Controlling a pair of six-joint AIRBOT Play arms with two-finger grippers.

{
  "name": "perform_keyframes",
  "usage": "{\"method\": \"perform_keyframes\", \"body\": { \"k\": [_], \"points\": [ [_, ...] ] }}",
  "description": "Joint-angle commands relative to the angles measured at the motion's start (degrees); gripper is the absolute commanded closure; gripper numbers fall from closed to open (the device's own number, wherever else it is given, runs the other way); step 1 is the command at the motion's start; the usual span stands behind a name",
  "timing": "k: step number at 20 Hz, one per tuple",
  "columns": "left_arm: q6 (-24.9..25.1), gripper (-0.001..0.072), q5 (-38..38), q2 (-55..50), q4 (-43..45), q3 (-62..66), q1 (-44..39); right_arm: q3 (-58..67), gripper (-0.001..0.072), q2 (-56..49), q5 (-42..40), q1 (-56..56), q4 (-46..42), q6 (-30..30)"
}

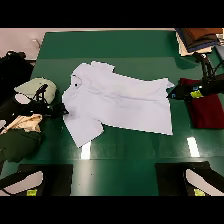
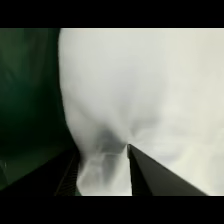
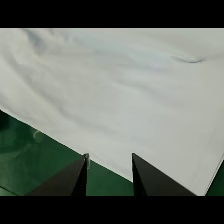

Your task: Fold the shirts.

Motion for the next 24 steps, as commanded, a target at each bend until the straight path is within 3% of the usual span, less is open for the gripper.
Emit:
{"method": "perform_keyframes", "body": {
  "k": [1, 8, 12, 13, 14, 15, 18, 19, 20, 22, 24],
  "points": [
    [1.1, 0.0330, -3.8, 0.1, 1.2, 2.6, 1.4, -0.1, 0.0389, 0.1, 0.6, 0.0, 0.5, 0.1],
    [3.0, 0.0330, -5.2, -3.0, 1.2, 1.4, -2.1, -0.1, 0.0389, 0.1, 0.9, 0.0, 0.5, 0.1],
    [2.5, 0.0333, -2.7, -4.1, -4.3, 1.8, -2.2, -0.1, 0.0389, 0.1, 1.9, 0.0, 0.3, 0.0],
    [2.4, 0.0350, -2.9, -4.1, -4.8, 2.3, -2.2, -0.1, 0.0389, 0.1, 2.5, -0.4, -0.5, 0.0],
    [2.4, 0.0557, -3.6, -4.1, -4.8, 3.0, -2.2, -0.3, 0.0389, 0.1, 3.7, -1.2, -1.7, -0.4],
    [2.7, 0.0684, -4.3, -4.0, -4.5, 3.8, -2.2, -1.6, 0.0389, 0.4, 4.9, -3.0, -2.7, -0.7],
    [2.9, 0.0682, -6.3, -3.0, -4.0, 6.1, -2.2, -11.8, 0.0389, 3.2, 6.3, -11.9, -6.1, -1.0],
    [3.5, 0.0682, -6.2, -2.3, -4.0, 6.5, -2.2, -16.6, 0.0323, 4.4, 6.2, -16.1, -7.3, -1.2],
    [3.7, 0.0682, -6.2, -1.6, -3.9, 6.7, -2.2, -21.0, 0.0178, 5.1, 6.0, -20.2, -8.0, -1.9],
    [3.7, 0.0682, -6.1, -0.7, -4.3, 6.8, -2.2, -29.3, 0.0190, 4.9, 4.6, -28.7, -7.3, -2.7],
    [3.7, 0.0682, -6.3, -0.7, -4.3, 6.7, -2.2, -35.4, 0.0286, 2.7, 2.4, -34.2, -2.5, -6.9]
  ]
}}
